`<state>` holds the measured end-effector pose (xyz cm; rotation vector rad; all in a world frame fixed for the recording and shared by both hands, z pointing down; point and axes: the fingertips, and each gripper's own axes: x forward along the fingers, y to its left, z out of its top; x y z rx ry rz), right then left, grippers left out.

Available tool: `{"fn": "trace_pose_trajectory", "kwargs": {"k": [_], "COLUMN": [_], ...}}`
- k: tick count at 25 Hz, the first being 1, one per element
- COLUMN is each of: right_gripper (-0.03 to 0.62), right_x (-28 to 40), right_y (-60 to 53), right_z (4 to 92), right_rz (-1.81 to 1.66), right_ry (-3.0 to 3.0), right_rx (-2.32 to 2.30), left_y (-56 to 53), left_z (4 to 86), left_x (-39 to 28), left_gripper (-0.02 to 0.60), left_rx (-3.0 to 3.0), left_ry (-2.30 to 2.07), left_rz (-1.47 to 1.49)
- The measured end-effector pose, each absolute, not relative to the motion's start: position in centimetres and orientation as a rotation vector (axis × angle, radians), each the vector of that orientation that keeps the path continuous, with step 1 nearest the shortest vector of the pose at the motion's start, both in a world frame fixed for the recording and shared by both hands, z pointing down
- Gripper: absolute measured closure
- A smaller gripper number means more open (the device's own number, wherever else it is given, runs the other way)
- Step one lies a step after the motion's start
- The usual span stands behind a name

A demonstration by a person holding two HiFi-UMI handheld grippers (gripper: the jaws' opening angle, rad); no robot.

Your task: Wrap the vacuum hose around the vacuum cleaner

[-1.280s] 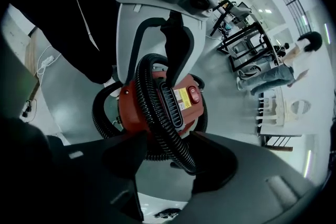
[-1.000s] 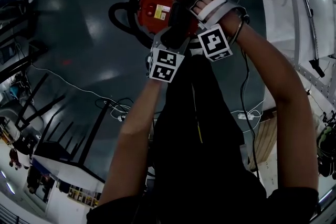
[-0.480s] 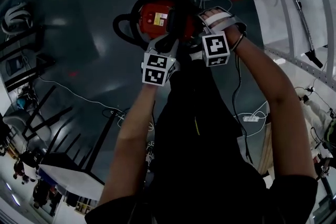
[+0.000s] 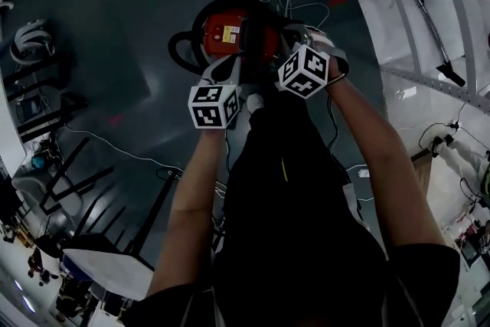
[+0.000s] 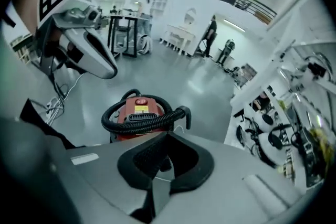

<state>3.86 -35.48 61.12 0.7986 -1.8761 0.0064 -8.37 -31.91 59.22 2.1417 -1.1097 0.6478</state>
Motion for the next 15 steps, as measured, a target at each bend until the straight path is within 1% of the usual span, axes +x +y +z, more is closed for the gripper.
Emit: {"fn": "trace_pose_trajectory", "kwargs": {"k": [10, 15], "right_gripper": [0.599, 0.599], "right_x": [5.8, 6.2], "right_y": [-31.8, -30.4], "right_z": [56.5, 54.7], "right_rz": [0.288, 0.467], "right_ry": [-1.871, -1.9], "right_rx": [1.122, 1.313], "left_y": [-29.8, -29.1], "left_z": [54.8, 53.0], "left_x": [-7.2, -6.5], "left_gripper": [0.571, 0.571], "left_rx": [2.169, 2.182], "left_ry": [-1.104, -1.11], "left_rz": [0.656, 0.61]}}
